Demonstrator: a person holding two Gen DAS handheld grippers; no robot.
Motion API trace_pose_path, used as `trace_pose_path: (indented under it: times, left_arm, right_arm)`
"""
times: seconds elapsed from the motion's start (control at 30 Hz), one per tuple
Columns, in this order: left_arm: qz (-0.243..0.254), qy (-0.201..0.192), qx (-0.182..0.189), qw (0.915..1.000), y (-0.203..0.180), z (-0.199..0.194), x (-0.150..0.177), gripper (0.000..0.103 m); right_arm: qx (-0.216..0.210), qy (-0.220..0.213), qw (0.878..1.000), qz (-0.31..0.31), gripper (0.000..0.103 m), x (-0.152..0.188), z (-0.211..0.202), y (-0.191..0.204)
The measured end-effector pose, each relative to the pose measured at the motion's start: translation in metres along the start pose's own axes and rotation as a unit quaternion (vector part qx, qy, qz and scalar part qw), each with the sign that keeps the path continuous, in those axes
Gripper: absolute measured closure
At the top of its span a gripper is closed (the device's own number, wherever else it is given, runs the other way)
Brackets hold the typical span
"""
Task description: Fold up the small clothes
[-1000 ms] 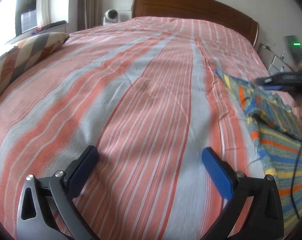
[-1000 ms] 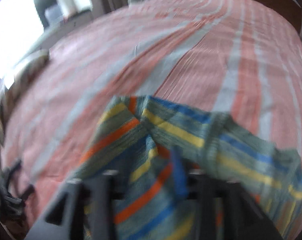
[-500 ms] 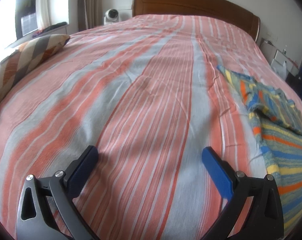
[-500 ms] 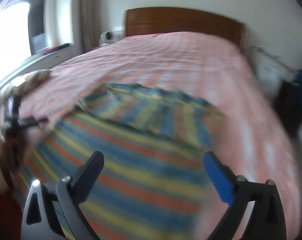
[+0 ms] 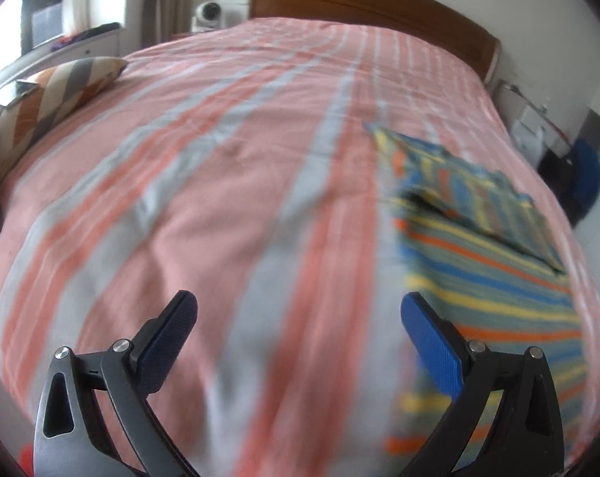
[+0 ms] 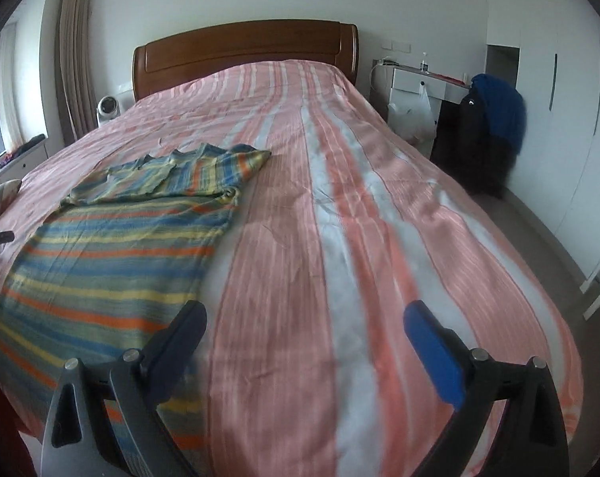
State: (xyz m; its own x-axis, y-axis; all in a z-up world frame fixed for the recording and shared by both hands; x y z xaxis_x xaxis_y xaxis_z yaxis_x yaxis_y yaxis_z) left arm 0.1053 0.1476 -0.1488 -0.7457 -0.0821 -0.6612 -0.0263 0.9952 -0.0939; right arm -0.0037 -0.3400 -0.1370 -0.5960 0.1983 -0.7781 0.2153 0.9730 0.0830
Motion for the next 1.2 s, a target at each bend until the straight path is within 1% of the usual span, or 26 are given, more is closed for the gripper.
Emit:
trace_pose_path:
  times: [0.13,0.2,0.3,0.37,0.57,0.8,1.2]
  left_arm:
    - [0.031,0.015,0.016,0.9993,-0.029,-0.021,0.014,0.001]
    - [0.04,0.02,0.017,0.9988,-0.038,-0.029,0.022,0.001]
    - [0.043,0.025,0.03,0.9983,-0.049,-0.041,0.04,0.001]
    - [0.05,0.033,0.037,0.9975,-0.055,-0.044,0.049,0.001]
    - [0.077,0.029,0.027,0.9962,-0.068,-0.054,0.058,0.001]
    - [0.078,0.032,0.021,0.9962,-0.069,-0.051,0.062,0.001]
    - [0.088,0.034,0.014,0.9954,-0.072,-0.051,0.067,0.001]
  right_arm:
    - [-0.02,0.0,0.999,-0.032,0.004,0.009,0.002,0.024]
    - [-0.026,0.001,0.998,-0.058,0.004,0.016,0.001,0.036]
    - [-0.026,-0.011,0.996,-0.091,0.004,0.022,-0.005,0.047]
    - [-0.024,-0.019,0.994,-0.101,0.004,0.022,-0.008,0.052]
    - [-0.027,-0.01,0.995,-0.092,0.004,0.024,-0.005,0.051]
    - [-0.02,-0.005,0.996,-0.083,0.004,0.025,-0.004,0.047]
    - [-0.021,-0.001,0.996,-0.09,0.004,0.028,-0.003,0.05]
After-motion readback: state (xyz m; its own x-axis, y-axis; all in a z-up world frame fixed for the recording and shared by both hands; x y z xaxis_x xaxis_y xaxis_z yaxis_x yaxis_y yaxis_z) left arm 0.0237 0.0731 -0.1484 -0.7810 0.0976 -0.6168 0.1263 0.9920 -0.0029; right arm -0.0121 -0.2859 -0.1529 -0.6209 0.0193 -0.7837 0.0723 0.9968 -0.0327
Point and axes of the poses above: each gripper's, at about its wrist camera, not at the fingertips, and z roughly the way its jaws point, y to its left, x to its underside, the point moved 1 cm from there along z, roughly the way its jaws point, and after that the axes turned 8 degrees about z, right-handed, at the moved point
